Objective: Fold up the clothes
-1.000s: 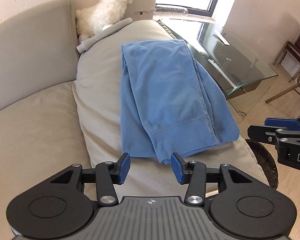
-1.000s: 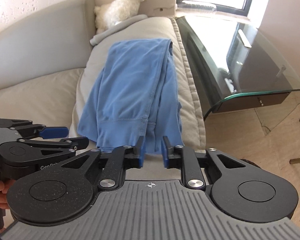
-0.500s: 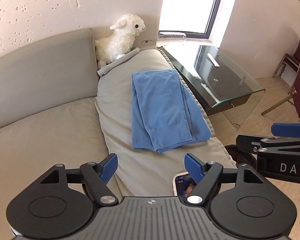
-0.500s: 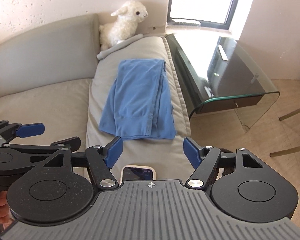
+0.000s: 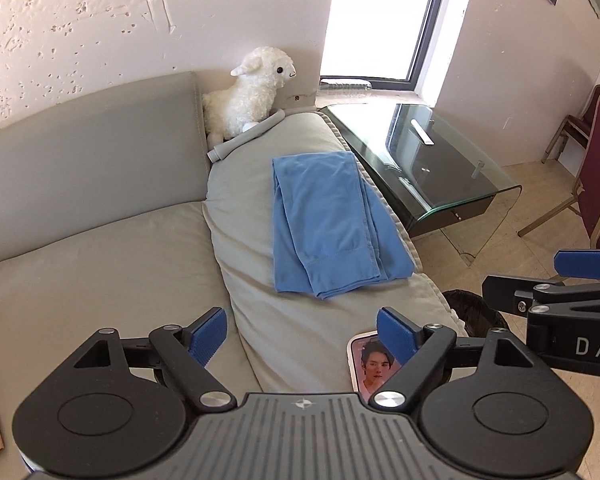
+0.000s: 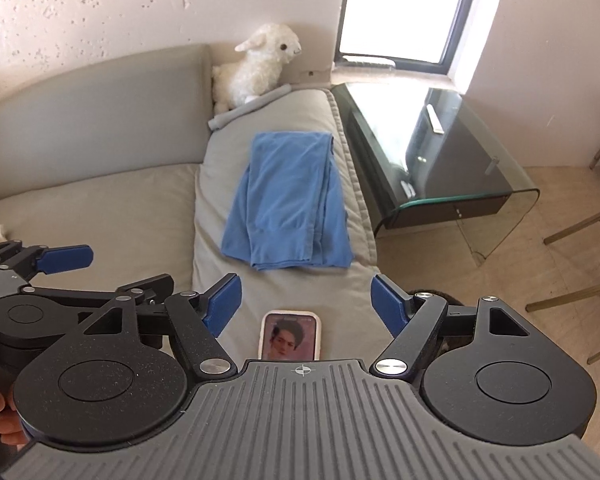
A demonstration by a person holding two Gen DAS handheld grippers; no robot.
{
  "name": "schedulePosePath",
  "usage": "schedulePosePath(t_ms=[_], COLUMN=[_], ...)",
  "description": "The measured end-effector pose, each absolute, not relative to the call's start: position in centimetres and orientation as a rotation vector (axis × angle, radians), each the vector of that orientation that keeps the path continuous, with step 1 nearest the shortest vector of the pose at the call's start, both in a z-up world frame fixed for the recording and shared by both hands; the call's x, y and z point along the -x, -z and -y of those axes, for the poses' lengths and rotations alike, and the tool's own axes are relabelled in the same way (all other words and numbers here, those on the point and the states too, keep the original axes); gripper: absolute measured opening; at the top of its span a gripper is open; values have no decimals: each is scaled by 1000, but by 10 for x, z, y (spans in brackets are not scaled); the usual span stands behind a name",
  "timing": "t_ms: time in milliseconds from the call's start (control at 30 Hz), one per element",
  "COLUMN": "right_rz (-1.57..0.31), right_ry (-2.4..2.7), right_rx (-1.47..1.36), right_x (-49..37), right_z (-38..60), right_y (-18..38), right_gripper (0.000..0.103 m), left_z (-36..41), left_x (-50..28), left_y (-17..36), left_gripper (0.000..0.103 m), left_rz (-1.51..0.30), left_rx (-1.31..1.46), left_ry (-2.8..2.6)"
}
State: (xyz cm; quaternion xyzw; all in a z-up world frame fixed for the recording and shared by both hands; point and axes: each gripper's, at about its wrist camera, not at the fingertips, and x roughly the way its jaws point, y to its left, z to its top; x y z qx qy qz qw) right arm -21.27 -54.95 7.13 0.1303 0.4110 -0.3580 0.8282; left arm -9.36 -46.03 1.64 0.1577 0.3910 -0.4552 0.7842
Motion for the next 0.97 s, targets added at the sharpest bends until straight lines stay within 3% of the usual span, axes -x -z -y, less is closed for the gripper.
schedulePosePath(t_ms=[967], right_rz=[-889], right_ry=[758], right_rx=[-283], right_x=[222], right_z=[541], right_y=[-67], right_gripper=[77], left_z=[461], left_x=[101], left_y=[-13], left_gripper=[78], left_rz=[-851], left_rx=[-359], left_ry=[1004])
